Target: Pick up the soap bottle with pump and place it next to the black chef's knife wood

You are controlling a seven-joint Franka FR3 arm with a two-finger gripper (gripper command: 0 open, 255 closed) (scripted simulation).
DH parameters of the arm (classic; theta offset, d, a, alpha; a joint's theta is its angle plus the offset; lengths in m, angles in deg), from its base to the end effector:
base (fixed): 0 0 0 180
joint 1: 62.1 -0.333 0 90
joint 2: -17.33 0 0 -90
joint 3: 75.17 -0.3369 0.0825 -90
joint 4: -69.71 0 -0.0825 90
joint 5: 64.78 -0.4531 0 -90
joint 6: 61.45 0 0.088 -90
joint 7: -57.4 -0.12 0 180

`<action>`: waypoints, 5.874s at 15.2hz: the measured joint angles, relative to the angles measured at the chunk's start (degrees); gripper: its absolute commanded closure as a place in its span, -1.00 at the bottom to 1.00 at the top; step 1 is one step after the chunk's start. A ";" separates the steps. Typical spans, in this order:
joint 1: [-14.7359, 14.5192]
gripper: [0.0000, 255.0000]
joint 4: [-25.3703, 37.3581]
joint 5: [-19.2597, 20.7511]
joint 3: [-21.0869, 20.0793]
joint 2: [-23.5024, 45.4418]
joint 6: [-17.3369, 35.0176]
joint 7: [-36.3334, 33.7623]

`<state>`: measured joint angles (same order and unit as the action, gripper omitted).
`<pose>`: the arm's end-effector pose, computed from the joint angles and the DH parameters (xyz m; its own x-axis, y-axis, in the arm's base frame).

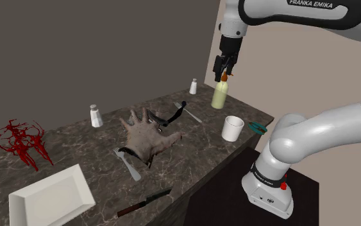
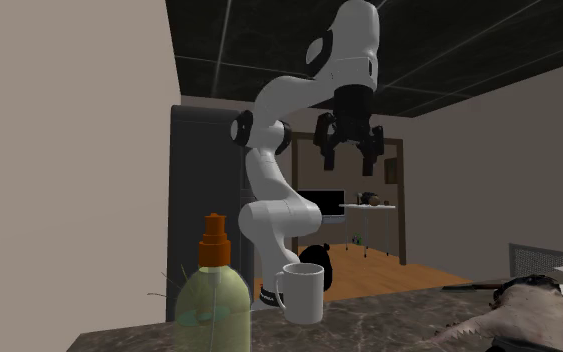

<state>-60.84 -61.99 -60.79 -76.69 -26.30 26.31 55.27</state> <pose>0.3647 -0.0045 0.6114 0.9991 -0.0426 -0.0022 -0.0423 -0.9952 0.0879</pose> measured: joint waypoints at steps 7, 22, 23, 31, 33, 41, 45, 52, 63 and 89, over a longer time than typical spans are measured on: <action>1.59 -1.00 0.52 3.48 6.70 3.22 3.44 7.72; 3.54 -1.00 13.30 5.19 26.01 24.38 13.77 31.66; 3.68 -1.00 14.51 4.66 27.36 26.16 14.33 33.58; 3.91 -1.00 13.02 3.35 29.82 30.19 19.69 36.91; 3.92 -1.00 12.31 3.26 29.96 30.50 20.69 36.99; 3.95 1.00 12.15 3.22 30.04 30.60 21.00 37.09; 3.95 1.00 12.13 3.22 30.04 30.59 20.99 37.08; 3.92 1.00 13.61 3.24 29.92 30.41 19.33 37.13; 3.59 1.00 21.86 2.94 29.30 30.31 10.98 37.24; -6.05 1.00 9.39 -1.46 4.82 16.77 8.00 4.21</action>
<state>-66.89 -52.60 -62.25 -71.86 -9.53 34.31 59.48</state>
